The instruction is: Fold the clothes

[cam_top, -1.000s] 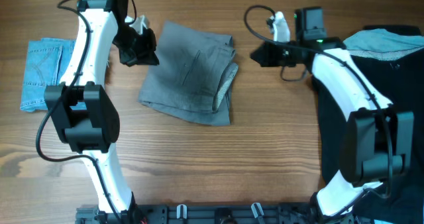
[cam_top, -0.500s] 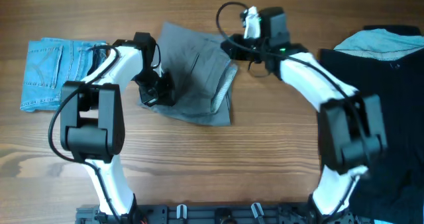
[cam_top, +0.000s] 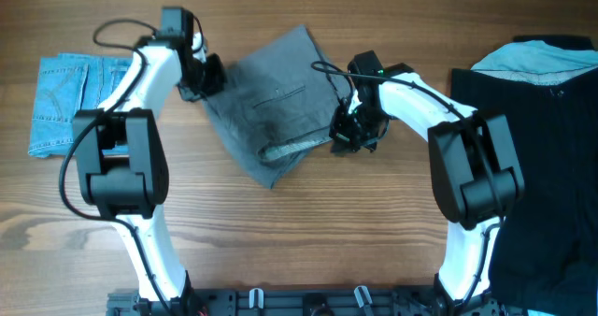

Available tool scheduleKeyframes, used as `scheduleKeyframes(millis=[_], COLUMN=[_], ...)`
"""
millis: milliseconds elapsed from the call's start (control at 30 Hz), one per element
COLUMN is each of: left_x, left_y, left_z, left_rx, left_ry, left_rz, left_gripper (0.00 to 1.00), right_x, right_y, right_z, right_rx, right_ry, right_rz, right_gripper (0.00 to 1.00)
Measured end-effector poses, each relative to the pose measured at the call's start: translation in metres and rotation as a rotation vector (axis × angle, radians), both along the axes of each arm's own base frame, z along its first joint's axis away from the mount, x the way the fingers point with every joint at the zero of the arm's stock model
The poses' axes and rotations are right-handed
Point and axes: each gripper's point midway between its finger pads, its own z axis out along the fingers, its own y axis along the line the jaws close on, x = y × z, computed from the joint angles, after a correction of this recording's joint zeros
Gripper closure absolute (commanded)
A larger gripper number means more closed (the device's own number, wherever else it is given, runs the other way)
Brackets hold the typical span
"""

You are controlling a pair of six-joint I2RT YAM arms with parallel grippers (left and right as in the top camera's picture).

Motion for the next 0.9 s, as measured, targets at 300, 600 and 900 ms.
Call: scheduleKeyframes(millis=[300,600,900], left_x=[-0.058,-0.096,-0.080], left_y=[0.023,-0.006,-0.040], left_z=[0.052,-0.008,-0.008], left_rx=[0.028,-0.183,-0.377], left_ry=[0.235,0.301,0.031], left_rz=[0.003,-0.068,-0.128], left_gripper=[0.00,0.00,0.07], right_x=[0.074,0.099,0.086], right_y=[0.010,0.014,0.015], right_z=[0.112,0.045,0.008], right_rx=[0.081,0.041,0.061], right_ry=[-0.656,-0.647,-0.508], right_rz=[0.191,0.238,0.214], right_gripper=[0.89,0.91,0.91])
